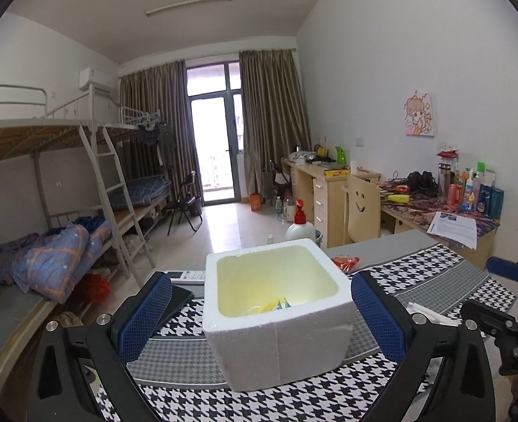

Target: Organize soft objects

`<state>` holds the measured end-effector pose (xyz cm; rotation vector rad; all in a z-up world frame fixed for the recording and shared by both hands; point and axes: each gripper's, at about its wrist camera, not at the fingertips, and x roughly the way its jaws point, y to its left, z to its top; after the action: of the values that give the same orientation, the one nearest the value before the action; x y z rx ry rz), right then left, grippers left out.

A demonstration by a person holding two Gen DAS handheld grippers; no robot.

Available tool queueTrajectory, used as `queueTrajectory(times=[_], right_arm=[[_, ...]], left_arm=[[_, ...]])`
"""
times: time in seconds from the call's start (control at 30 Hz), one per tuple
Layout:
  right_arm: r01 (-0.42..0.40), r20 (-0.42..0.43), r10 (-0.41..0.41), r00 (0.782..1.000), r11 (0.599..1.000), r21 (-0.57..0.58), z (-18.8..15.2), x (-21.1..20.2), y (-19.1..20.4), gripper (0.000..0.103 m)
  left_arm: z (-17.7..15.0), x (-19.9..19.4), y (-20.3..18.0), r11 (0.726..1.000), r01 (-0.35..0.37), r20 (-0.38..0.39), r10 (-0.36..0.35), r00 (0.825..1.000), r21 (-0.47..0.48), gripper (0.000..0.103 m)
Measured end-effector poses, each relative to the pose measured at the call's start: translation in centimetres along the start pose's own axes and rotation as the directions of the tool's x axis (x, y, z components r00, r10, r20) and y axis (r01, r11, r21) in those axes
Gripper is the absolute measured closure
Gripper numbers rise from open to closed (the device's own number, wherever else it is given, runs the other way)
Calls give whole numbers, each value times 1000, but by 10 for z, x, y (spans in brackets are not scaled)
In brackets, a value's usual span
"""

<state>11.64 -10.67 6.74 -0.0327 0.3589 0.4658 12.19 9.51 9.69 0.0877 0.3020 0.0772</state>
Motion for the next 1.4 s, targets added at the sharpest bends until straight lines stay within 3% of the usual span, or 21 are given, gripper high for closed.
queueTrajectory(times=[0.5,0.87,1.4], right_arm=[[44,97,-44,994,999,0,-15,-61,1,0],[37,102,-37,994,999,8,-41,-85,4,0],[49,116,-50,992,999,11,-63,-98,2,0]], left_arm=[[-12,-50,-15,999,42,64,-42,997,1,1],[-40,-81,-23,998,56,69,-56,996,1,1],[-73,-85,-36,995,88,74,-85,994,-36,1]])
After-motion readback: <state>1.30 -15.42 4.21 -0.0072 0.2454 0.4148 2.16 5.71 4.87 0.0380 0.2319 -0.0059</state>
